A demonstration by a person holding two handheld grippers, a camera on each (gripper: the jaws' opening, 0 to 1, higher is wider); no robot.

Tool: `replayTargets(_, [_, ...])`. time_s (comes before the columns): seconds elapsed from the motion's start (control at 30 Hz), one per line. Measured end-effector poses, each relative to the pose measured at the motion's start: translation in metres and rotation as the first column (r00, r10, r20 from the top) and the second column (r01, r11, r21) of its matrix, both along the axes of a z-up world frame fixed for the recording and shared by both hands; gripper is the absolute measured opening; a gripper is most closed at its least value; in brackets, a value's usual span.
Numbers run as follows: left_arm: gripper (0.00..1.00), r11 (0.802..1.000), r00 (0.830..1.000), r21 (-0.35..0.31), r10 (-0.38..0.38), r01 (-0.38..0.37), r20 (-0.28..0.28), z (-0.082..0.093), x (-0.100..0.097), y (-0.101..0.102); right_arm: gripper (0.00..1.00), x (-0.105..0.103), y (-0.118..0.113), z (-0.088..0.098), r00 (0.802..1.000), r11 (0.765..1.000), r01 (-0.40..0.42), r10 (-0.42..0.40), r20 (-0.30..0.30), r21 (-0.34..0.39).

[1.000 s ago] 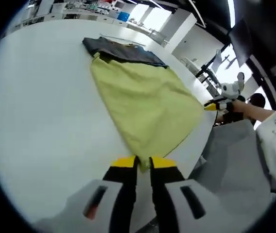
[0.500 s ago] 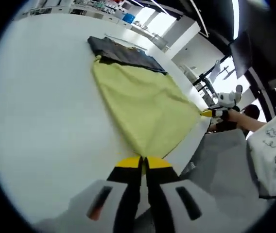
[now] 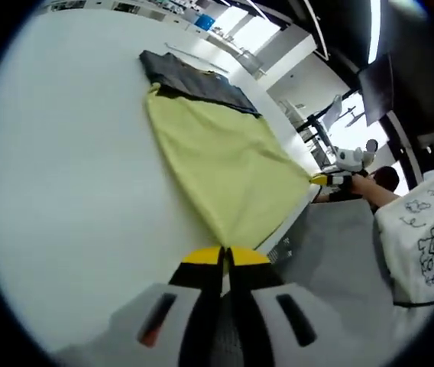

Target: Fold the garment on the visible template until the final outline fits inside the template.

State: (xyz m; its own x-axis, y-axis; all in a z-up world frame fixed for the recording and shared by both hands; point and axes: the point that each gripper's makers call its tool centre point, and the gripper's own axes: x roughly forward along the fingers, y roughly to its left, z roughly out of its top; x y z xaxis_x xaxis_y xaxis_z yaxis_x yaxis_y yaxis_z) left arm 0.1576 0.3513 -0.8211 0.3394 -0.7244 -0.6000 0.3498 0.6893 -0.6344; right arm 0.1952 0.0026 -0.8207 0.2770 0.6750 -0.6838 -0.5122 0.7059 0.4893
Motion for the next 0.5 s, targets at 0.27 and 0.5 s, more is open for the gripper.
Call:
replayTargets(0.27, [0.0,0.999,1.0,-0.042,0.0,-0.001,-0.02,0.014,-0.01,0.004,0.0,-0.016,-0.001,0.007,0.999,0.999,0.029,-0.028,-0.029,0.017])
replayTargets(0.5, [0.0,0.999,0.999,-0.046,-0.01,0.008,-0.045,0.014,-0.023,0.007,0.0,-0.031,0.0,0.01,0.998,0.999,0.034,-0.032,-0.058,0.026])
